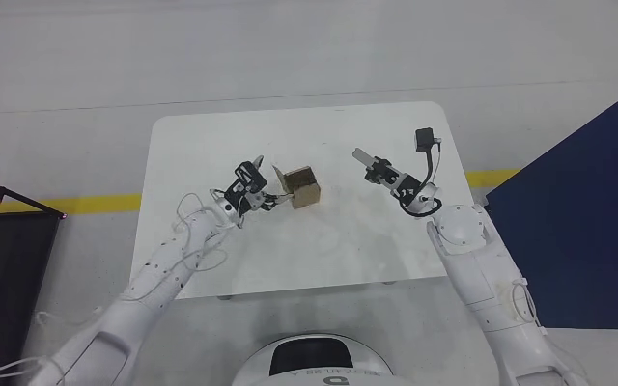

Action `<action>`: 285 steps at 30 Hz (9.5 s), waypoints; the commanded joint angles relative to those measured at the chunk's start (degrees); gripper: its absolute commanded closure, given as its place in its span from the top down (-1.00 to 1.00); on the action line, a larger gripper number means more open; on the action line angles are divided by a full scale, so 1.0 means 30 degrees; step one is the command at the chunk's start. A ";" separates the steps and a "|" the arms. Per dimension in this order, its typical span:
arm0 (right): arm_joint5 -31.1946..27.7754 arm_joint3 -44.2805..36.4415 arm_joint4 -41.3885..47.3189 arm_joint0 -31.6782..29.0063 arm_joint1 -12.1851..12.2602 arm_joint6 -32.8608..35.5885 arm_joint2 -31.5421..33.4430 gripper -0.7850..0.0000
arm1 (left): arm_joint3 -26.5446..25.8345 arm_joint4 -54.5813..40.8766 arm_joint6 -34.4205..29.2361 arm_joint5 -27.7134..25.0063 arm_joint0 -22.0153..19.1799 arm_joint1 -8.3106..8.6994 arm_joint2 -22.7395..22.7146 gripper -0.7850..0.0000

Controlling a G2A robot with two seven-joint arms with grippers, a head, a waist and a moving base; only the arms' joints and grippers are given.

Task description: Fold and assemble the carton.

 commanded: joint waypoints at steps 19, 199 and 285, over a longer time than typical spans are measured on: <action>0.0000 0.0000 0.0000 0.0000 0.0000 0.0000 0.0000 1.00 | 0.1018 -0.0313 0.1197 -0.1576 -0.0683 0.0203 -0.1682 1.00; 0.9508 -0.2134 -1.9207 0.1317 -0.2509 -0.0108 -0.7689 -1.00 | 0.9942 -0.7331 0.6275 -1.3352 -0.5544 -0.3239 0.5295 -1.00; 1.3762 0.2892 -1.4858 0.4362 -0.5159 0.5004 -0.7929 -1.00 | 1.0683 -1.7622 0.0677 -1.3352 -0.6471 -0.2761 1.0222 -1.00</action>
